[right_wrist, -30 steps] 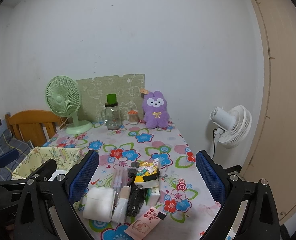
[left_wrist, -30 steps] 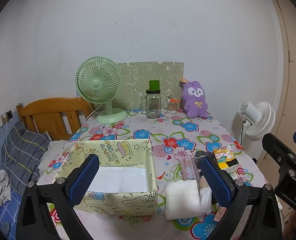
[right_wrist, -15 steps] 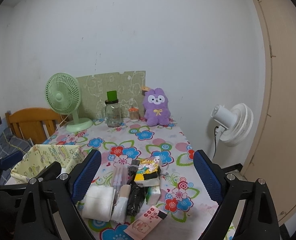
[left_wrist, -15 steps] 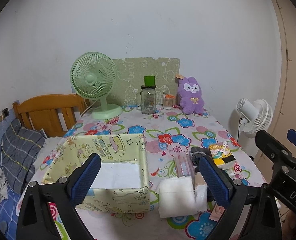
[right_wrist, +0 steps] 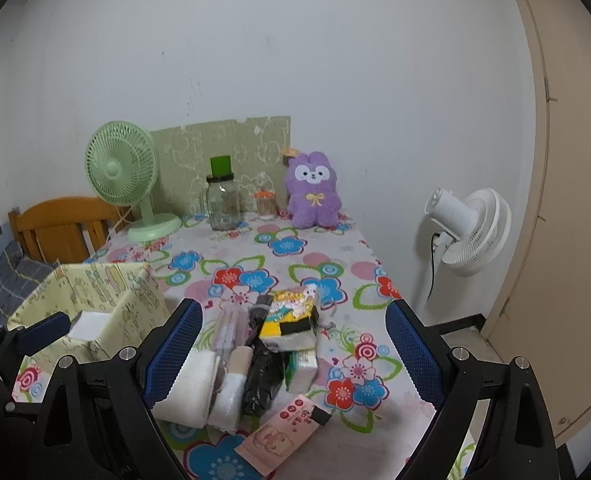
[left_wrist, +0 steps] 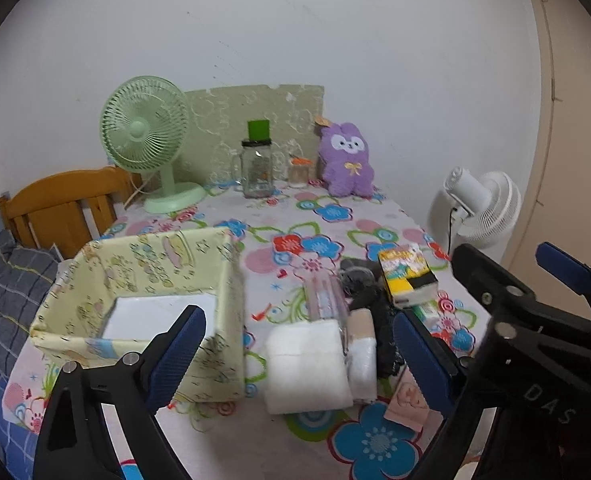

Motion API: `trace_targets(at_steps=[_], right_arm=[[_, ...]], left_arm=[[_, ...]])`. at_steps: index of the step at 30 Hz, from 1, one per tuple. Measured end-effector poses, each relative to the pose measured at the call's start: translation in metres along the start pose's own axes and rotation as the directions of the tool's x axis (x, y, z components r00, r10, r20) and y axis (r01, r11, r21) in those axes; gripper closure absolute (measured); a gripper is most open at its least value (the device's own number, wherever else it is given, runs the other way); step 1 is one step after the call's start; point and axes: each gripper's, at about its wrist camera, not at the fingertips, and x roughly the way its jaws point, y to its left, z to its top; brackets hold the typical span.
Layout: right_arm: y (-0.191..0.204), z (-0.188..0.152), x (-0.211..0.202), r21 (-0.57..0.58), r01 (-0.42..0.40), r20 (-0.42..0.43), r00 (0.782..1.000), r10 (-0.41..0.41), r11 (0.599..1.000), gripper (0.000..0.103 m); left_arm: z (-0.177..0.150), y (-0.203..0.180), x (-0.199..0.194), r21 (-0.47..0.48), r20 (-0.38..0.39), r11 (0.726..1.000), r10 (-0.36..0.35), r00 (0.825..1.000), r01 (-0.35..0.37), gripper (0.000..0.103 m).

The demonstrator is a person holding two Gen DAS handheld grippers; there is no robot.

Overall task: Organize soft objects
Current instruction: 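Grasp the folded white cotton pad with the left tool while the right tool grasps the pink cat-print packet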

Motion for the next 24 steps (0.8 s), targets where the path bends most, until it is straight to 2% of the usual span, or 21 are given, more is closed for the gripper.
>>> trace_targets(at_steps=[11,20,24], right_arm=[[-0.011,-0.022,0.022,0.013,-0.009,-0.062,0.998,0.01,1.0,0.008],[-0.01,-0.047,0.043,0.034,0.016,-0.12,0.993,-0.012,0.999,0.013],[-0.007,-0.057,0.052,0.033,0.019,-0.156,0.988,-0.014,0.999,0.013]], left_arm=[[-0.018,-0.015,0.026,0.013,-0.082,0.999,-0.045,0.996,0.047,0.009],[-0.036,-0.013,0.052,0.04,-0.154,0.999,-0.007,0.988,0.013,0.015],[-0.044,-0.009,0.059,0.055,-0.155,0.998,0.034,0.987,-0.025,0.016]])
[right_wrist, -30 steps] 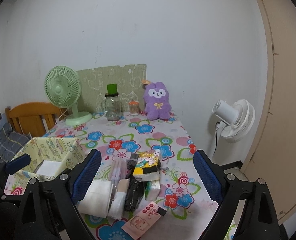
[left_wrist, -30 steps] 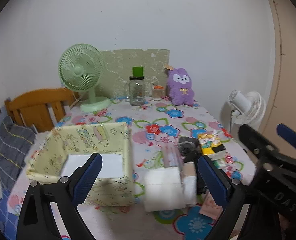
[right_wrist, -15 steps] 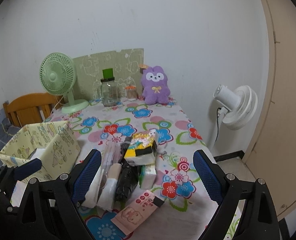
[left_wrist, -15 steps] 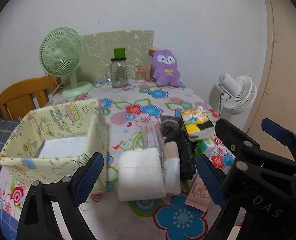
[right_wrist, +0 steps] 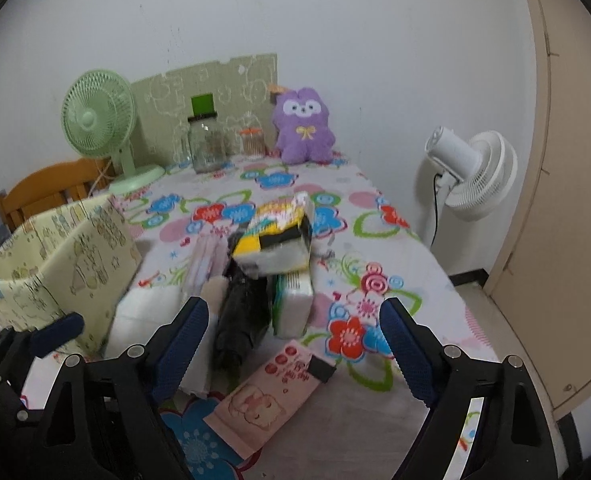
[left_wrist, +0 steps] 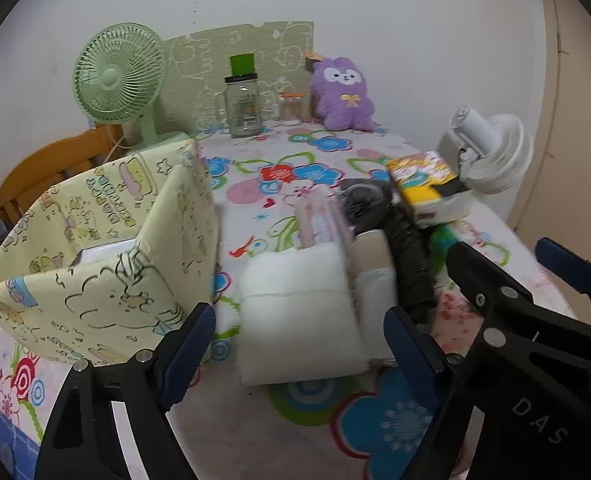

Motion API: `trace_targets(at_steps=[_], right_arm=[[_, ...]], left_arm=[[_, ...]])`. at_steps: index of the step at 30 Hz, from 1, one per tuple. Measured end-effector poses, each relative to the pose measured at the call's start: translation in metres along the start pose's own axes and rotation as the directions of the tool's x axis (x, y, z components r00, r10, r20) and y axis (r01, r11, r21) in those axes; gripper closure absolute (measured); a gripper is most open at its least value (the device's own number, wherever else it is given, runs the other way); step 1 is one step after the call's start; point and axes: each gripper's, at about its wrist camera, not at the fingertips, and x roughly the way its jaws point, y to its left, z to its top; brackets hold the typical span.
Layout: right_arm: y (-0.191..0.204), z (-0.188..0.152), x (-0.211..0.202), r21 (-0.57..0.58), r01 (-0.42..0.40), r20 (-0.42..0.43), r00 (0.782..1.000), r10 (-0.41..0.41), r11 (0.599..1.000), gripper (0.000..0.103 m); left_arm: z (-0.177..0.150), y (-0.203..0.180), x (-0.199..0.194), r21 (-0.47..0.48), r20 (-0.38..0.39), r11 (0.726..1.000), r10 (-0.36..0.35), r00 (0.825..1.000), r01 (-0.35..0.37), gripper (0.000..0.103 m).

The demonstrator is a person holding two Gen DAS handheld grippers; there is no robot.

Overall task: Organize soft objects
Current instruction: 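Grasp the folded white cotton pad with the left tool while the right tool grasps the pink cat-print packet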

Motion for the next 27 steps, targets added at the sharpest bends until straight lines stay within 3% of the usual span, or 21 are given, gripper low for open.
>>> trace_targets(at_steps=[14,21,27], right_arm=[[0.003,-0.017,0.022,0.025,0.033,-0.105,0.994,-0.031,0.999,0.018],[0.006,-0.019,0.03,0.038,0.039,-0.167,0.985,-0.032,0.999,0.027],[0.004,-0.025,0.038,0.106,0.017,-0.229,0.973,0.007,0.994,0.038]], left_arm=[[-0.011,0.007,0.019,-0.005,-0.053,1.0,-0.021,0.998,0.021,0.019],[-0.016,0.013,0.023,-0.031,-0.074,0.999,-0.023,0.997,0.021,0.028],[-0.016,0.009,0.023,-0.001,-0.07,1.0,-0.024,0.997,0.024,0.034]])
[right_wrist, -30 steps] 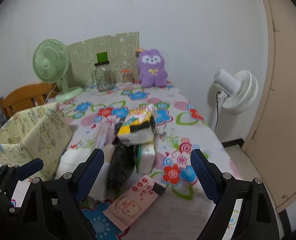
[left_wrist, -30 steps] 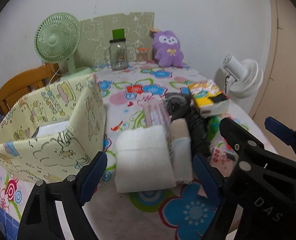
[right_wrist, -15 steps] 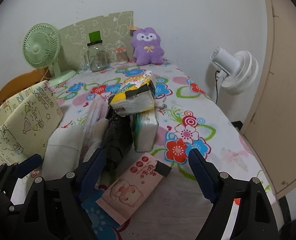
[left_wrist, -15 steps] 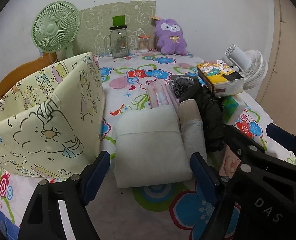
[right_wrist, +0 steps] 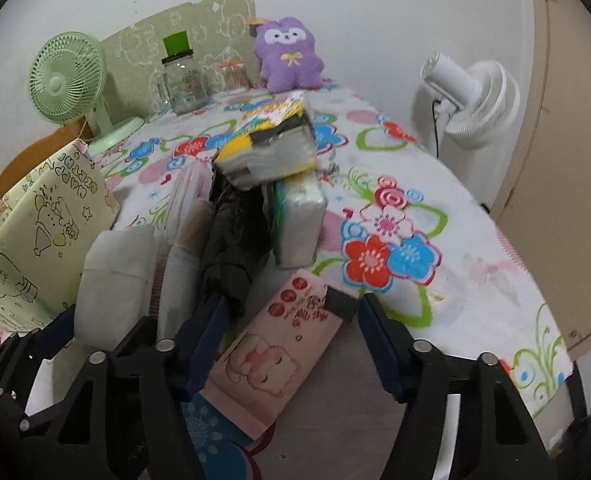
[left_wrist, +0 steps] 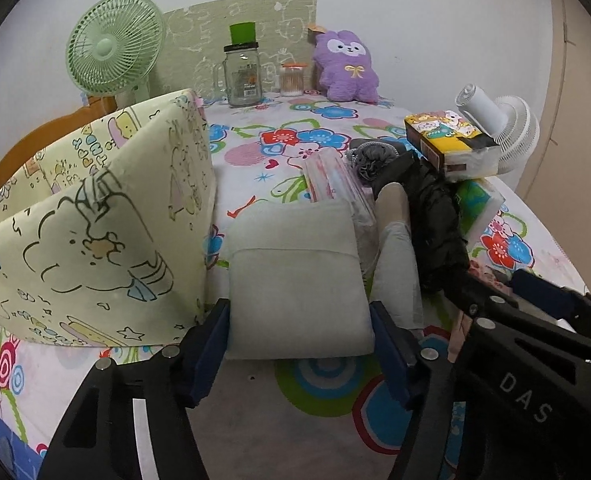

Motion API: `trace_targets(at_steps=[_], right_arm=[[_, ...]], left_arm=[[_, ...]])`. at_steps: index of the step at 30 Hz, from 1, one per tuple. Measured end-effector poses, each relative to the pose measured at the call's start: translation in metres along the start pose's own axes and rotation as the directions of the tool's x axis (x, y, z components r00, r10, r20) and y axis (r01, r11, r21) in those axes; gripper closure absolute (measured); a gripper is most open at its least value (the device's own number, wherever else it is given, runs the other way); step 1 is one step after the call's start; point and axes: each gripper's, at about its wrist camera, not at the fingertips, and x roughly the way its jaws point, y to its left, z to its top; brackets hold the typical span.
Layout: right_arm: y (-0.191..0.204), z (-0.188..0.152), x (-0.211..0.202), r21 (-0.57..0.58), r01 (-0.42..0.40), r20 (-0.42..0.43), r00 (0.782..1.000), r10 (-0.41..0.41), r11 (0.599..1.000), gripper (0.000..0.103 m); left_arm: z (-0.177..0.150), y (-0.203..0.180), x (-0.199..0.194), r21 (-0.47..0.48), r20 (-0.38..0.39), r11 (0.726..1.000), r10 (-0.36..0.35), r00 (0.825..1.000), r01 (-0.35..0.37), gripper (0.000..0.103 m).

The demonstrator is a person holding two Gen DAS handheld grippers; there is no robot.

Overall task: Organize soft objects
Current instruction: 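Grasp the folded white cotton pad with the left tool while the right tool grasps the pink cat-print packet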

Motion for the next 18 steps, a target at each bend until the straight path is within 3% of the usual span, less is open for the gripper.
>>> trace_targets(at_steps=[6,18], right_arm=[[0.006,-0.003,0.001,0.01,-0.013,-0.009,1.0,0.013,1.0,0.057],[0.011,0.0,-0.005,-0.01,-0.02,0.027,0.999,0.02,1.0,0.061]], left_arm=[[0.001,-0.004,0.0,0.023,0.002,1.0,0.004,1.0,-0.004,0.038],[0.004,-0.006,-0.008,0.025,0.018,1.0,-0.004,1.0,0.004,0.043]])
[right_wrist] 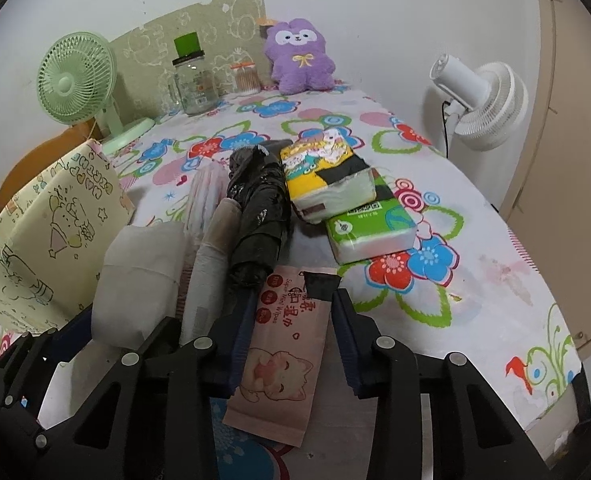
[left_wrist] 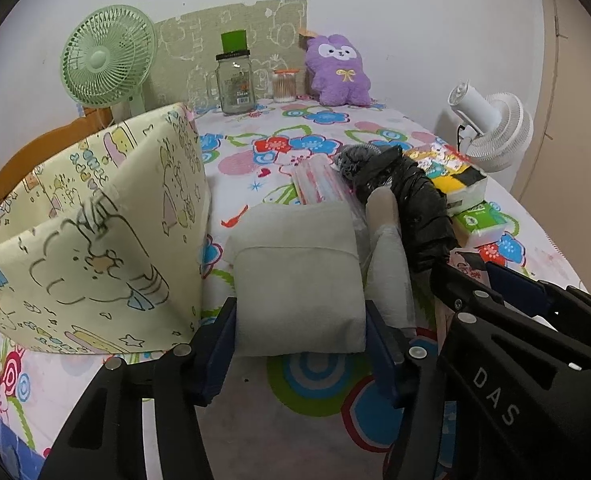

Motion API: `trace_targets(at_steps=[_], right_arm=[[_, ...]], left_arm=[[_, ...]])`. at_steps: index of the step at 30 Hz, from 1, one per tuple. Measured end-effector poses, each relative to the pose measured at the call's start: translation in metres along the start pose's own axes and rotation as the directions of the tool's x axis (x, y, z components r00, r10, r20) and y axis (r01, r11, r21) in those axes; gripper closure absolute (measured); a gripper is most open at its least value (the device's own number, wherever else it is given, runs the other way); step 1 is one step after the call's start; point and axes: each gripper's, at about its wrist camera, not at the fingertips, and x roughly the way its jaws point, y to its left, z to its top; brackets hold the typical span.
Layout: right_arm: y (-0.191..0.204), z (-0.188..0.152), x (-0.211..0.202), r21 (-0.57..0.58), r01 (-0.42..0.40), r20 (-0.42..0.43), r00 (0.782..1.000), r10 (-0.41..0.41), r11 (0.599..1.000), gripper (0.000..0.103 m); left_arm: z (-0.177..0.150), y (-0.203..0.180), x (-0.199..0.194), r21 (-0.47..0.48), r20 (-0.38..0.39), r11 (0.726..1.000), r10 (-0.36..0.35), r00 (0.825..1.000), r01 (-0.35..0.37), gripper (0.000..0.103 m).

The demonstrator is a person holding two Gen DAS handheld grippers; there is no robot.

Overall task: Organize soft objects
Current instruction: 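Grasp the folded white cotton pad with the left tool while the right tool grasps the pink cat-print packet, then carry the white pad with the left tool while the right tool carries the pink packet over the box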

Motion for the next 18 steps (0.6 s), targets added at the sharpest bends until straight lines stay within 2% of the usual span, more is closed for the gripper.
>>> trace_targets(at_steps=[18], right_arm=[[0.0,0.024,-0.037,0.012,0.004,0.099,0.995,-0.005,1.0,0.061]], left_arm=[[0.026,0.0,-0.031,-0.021,0.075,0.999,-0.024,0.997,0.026,0.043]])
